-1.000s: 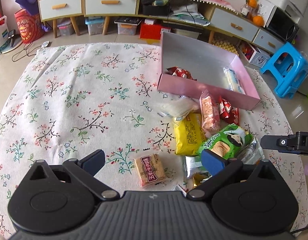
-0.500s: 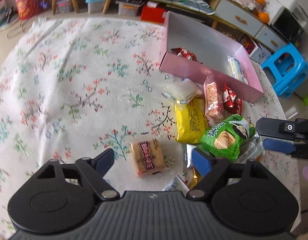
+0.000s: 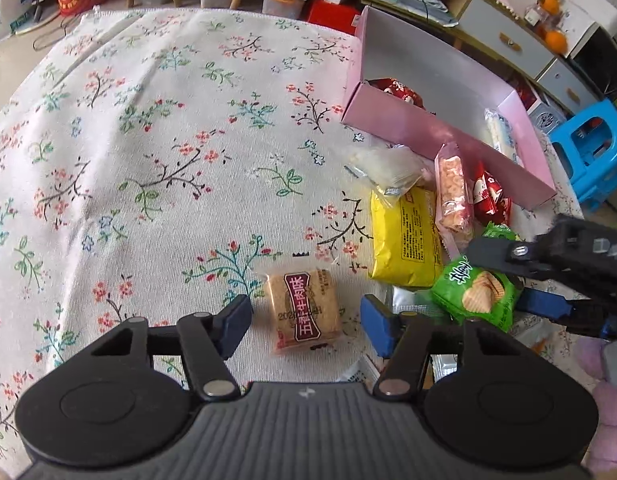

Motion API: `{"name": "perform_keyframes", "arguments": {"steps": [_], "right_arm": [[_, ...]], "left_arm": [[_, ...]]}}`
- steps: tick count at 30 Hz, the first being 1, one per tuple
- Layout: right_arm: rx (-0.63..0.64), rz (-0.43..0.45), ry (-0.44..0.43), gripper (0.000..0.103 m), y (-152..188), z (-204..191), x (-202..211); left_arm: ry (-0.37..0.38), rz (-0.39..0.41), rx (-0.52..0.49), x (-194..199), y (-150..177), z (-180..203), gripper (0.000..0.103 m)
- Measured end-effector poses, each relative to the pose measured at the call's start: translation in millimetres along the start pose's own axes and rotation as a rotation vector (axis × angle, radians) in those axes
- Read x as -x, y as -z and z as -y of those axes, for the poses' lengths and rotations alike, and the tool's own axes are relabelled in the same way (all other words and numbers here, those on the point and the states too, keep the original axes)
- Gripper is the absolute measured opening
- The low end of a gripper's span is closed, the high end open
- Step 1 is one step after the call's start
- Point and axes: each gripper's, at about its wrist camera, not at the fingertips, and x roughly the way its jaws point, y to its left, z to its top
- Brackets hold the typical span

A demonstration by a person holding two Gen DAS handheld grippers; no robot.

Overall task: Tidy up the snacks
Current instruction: 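Grasp the brown cake packet with left tool while right tool grasps green chip bag, then lift both packets and carry them over the pink box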

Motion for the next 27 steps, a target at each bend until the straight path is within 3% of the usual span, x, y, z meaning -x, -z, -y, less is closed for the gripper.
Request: {"name": "perform_keyframes", "arguments": {"steps": [5, 12, 16, 27], "right_arm": [[0.046, 0.030, 0.073, 0.078, 5.4, -4.8, -9.0], [0.041, 0.031, 0.077, 0.064, 8.0, -2.0, -2.3], [0.042, 0.021, 0.059, 0.056, 9.0, -0.9, 2.4], [0.003, 0.016, -0.023, 0.050, 7.2, 10.9, 24.6]], "left_arm": [[-0.022, 0.009, -0.014, -1.7, -0.2, 2.5, 0.047], [-0.024, 0.016, -0.005, -1.5, -1.7, -1.9, 0.035], [-0.019, 0.021, 0.009, 0.9, -0.7, -3.4, 0.034], [0.007, 0.033, 0.033, 8.2, -2.0, -4.4, 0.034]]}}
